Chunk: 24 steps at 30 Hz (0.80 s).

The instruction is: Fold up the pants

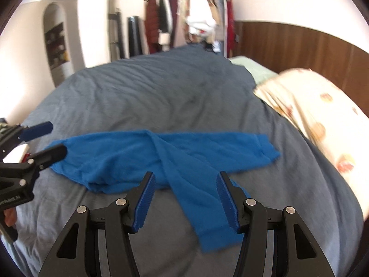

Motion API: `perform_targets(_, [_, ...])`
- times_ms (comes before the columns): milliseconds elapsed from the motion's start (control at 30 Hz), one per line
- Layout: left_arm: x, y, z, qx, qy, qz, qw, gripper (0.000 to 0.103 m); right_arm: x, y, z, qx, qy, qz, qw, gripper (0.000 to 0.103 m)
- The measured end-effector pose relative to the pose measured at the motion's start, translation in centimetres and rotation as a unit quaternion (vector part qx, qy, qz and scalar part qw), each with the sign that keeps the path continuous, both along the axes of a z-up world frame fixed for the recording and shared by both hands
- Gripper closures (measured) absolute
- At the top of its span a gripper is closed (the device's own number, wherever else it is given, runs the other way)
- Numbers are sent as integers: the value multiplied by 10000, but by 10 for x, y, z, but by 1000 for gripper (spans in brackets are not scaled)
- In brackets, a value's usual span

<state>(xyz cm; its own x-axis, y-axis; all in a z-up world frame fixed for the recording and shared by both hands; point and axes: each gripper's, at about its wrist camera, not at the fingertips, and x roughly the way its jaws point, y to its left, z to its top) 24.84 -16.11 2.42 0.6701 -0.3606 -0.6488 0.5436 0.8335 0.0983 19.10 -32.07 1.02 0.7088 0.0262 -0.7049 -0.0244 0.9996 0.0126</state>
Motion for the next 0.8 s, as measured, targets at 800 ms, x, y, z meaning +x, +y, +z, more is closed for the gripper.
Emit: perform_targets(800, [-43, -142, -96, 1560, -80, -3098, 9379, 40, -37, -87, -53, 2, 1124, -594, 9919, 53])
